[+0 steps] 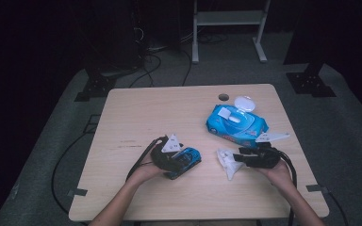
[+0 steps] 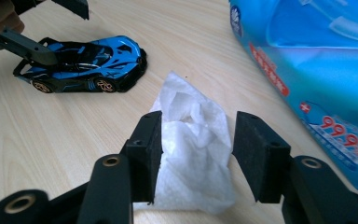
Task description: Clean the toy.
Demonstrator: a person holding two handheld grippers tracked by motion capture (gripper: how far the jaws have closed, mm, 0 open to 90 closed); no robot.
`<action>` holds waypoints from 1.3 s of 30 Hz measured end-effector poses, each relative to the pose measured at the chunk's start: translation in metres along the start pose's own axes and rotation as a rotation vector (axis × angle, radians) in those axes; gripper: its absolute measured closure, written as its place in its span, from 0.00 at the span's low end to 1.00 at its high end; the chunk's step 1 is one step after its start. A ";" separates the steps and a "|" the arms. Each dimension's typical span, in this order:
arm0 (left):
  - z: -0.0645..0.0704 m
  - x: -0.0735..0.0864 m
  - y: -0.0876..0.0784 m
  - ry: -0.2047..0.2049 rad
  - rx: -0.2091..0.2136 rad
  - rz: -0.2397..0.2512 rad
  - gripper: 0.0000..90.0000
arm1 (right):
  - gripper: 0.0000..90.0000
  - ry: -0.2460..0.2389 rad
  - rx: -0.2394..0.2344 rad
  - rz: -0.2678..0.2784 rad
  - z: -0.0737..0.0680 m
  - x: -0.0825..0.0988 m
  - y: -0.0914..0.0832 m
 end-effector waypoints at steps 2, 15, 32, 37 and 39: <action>-0.001 0.000 -0.002 -0.008 0.000 0.007 0.32 | 0.54 0.004 0.005 0.008 0.002 0.000 -0.004; -0.006 0.012 -0.017 -0.041 -0.023 0.014 0.28 | 0.49 0.025 0.005 0.019 0.008 0.005 -0.012; -0.008 0.044 -0.046 -0.100 -0.063 0.026 0.25 | 0.45 0.025 0.001 0.026 0.010 0.008 -0.017; -0.008 0.053 -0.056 -0.124 -0.083 0.036 0.24 | 0.44 0.017 0.001 0.022 0.009 0.009 -0.017; -0.009 0.055 -0.058 -0.129 -0.087 0.042 0.24 | 0.44 0.019 0.001 0.020 0.009 0.009 -0.017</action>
Point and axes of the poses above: each handheld gripper's, and its own axes: y roughly forward along the jaws, x roughly out of its underside, z roughly to its right, the point moved 8 cm from there along y, roughly forward along the jaws, and after that the axes turned 15 degrees about x, right-handed, at the moved point
